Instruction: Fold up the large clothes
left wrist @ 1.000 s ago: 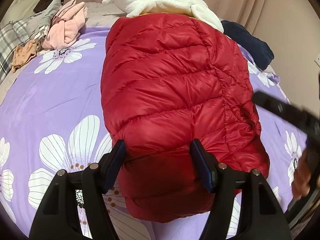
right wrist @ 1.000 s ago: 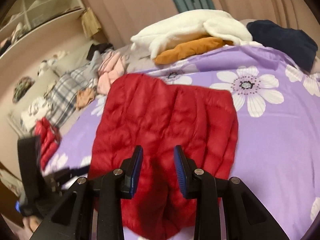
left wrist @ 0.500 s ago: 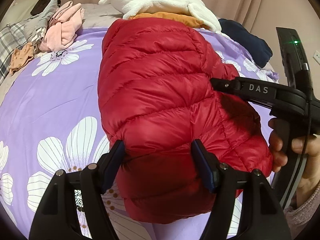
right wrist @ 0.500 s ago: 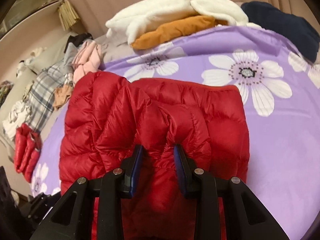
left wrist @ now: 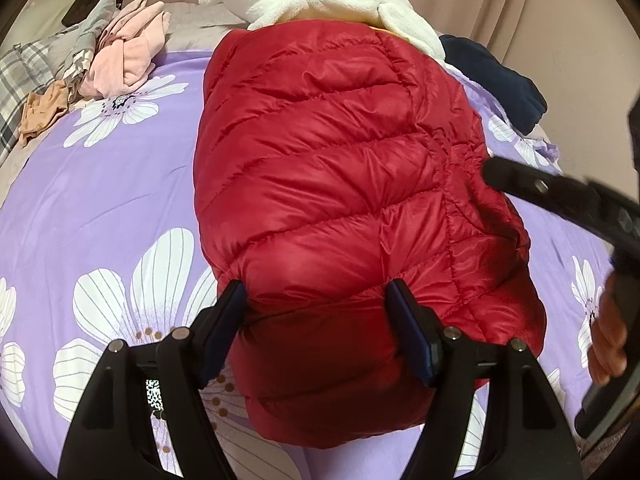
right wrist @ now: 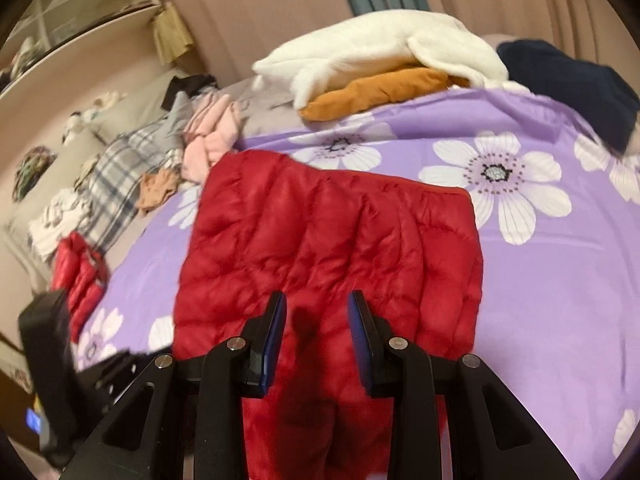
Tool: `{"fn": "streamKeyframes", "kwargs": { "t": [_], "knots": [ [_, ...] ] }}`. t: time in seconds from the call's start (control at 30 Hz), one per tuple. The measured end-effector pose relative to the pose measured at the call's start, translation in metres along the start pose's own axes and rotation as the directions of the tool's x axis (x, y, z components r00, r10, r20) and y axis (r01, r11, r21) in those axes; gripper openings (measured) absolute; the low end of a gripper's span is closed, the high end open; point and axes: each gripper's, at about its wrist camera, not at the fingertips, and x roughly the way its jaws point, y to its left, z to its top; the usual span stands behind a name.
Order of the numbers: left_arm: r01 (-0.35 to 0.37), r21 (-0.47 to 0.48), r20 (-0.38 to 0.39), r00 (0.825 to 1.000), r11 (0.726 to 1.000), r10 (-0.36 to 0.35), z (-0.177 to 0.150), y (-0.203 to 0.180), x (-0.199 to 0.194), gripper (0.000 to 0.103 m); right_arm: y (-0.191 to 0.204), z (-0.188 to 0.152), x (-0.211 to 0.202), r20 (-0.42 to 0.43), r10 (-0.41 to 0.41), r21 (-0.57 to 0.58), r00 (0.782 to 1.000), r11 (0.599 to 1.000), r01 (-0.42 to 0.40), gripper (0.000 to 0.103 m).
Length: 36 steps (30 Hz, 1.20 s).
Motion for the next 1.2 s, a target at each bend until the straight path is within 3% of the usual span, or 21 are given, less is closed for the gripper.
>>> {"fn": "streamKeyframes", "kwargs": {
  "t": [0.17, 0.3, 0.6, 0.83, 1.0, 1.2],
  "knots": [
    [0.001, -0.004, -0.001, 1.0, 1.0, -0.001, 0.0, 0.001, 0.0, 0.073, 0.01, -0.012, -0.004, -0.018, -0.003, -0.063, 1.0, 0.998, 0.002, 0.031],
    [0.0, -0.001, -0.002, 1.0, 1.0, 0.0, 0.0, 0.0, 0.0, 0.073, 0.017, -0.023, 0.004, -0.035, -0.066, -0.129, 0.997, 0.99, 0.061, 0.031],
    [0.004, -0.012, -0.012, 1.0, 1.0, -0.004, 0.002, 0.003, 0.001, 0.077, 0.012, -0.036, 0.027, -0.064, -0.118, -0.147, 0.991, 0.983, 0.107, 0.032],
    [0.007, -0.017, 0.072, 0.997, 1.0, -0.006, 0.038, 0.006, -0.02, 0.07, 0.009, -0.039, 0.022, -0.051, -0.085, -0.116, 0.995, 0.99, 0.078, 0.032],
    [-0.023, 0.05, 0.062, 0.998, 0.998, 0.02, 0.068, -0.006, 0.0, 0.048, 0.009, -0.041, 0.021, -0.044, -0.082, -0.117, 0.996, 0.99, 0.076, 0.032],
    [-0.046, 0.098, 0.025, 0.999, 0.994, 0.044, 0.08, -0.006, 0.027, 0.049, 0.006, -0.041, 0.022, -0.04, -0.075, -0.116, 0.996, 0.991, 0.07, 0.032]
  ]
}}
